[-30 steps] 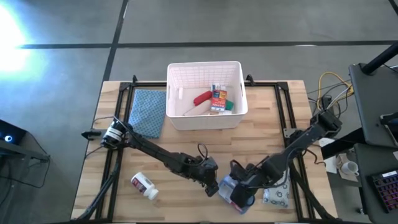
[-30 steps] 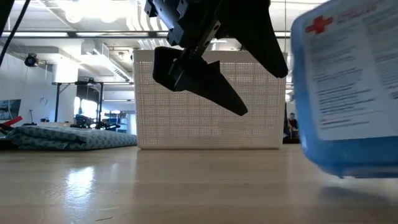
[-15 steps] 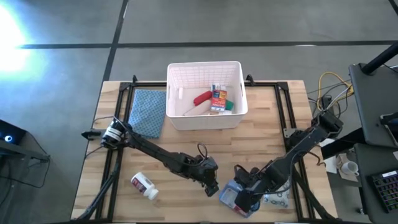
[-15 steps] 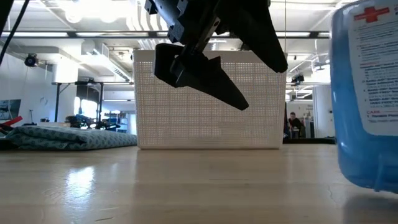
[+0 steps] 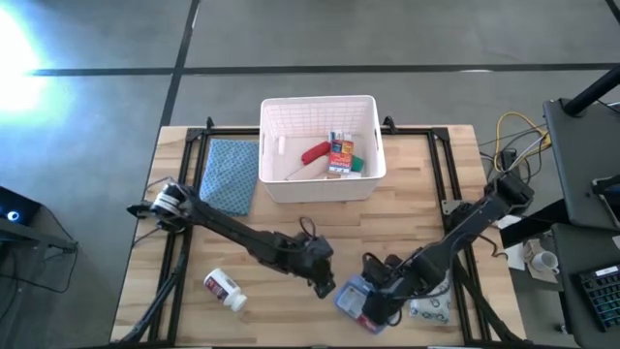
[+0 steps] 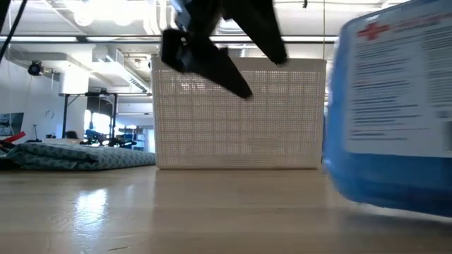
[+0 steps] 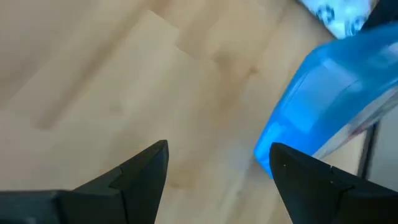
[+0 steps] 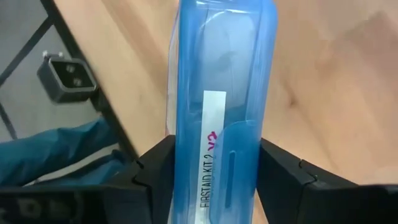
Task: Pick & place medical supplies in basket/bin
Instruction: Close the blue first aid kit
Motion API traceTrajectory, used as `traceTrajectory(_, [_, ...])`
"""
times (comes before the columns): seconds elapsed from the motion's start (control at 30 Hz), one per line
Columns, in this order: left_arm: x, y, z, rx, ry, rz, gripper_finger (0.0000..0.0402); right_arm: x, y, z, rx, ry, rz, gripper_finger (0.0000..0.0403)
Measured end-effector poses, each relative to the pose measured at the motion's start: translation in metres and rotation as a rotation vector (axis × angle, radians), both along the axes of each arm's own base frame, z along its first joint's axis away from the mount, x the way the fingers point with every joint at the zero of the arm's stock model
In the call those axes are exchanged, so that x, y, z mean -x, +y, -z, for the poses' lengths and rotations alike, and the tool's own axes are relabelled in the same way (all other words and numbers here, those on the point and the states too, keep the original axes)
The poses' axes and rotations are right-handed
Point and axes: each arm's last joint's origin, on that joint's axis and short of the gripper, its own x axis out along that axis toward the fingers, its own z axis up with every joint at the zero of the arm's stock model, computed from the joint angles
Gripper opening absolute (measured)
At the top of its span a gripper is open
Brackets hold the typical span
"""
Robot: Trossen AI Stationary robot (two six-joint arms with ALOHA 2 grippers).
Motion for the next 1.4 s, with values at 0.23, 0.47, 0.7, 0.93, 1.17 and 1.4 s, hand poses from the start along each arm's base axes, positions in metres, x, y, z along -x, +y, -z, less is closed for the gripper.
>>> traceTrajectory(0.23, [0.035, 0.008, -0.056, -0.089, -0.079, -0.070, 0.0259, -0.016, -0.026, -0.001, 0.096, -0.034, -0.031, 0.0168])
traceTrajectory(0.47, [0.040, 0.000, -0.049, -0.004, -0.103, -0.038, 0.0259, -0.040, -0.056, -0.022, 0.188, -0.094, -0.108, 0.0168])
traceTrajectory(0.7, [0.040, -0.002, -0.020, 0.025, -0.145, -0.068, 0.0259, -0.056, -0.069, -0.038, 0.259, -0.150, -0.202, 0.0197])
traceTrajectory(0.93, [0.048, 0.003, 0.002, 0.000, -0.098, -0.099, 0.0259, -0.062, -0.069, -0.020, 0.303, -0.108, -0.254, 0.0234])
traceTrajectory(1.17, [0.051, 0.006, 0.014, 0.013, -0.092, -0.121, 0.0259, -0.062, -0.066, -0.005, 0.265, -0.018, -0.293, 0.0254])
traceTrajectory(1.4, [0.050, 0.008, 0.014, 0.018, -0.102, -0.125, 0.0259, -0.049, -0.058, -0.010, 0.251, 0.032, -0.288, 0.0269])
